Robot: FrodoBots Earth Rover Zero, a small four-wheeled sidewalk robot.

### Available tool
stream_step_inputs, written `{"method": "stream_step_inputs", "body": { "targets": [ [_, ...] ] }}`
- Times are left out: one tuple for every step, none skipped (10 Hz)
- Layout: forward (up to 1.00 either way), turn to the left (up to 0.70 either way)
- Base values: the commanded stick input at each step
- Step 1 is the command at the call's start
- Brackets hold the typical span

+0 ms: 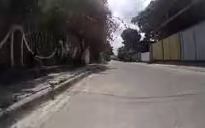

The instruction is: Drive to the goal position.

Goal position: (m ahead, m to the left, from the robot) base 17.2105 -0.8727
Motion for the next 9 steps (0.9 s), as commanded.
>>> {"method": "stream_step_inputs", "body": {
  "targets": [
    [1.0,0.0],
    [1.0,0.0],
    [1.0,0.0],
    [1.0,0.0],
    [1.0,0.0],
    [1.0,0.0],
    [1.0,0.0],
    [1.0,0.0],
    [1.0,-0.39]
  ]
}}
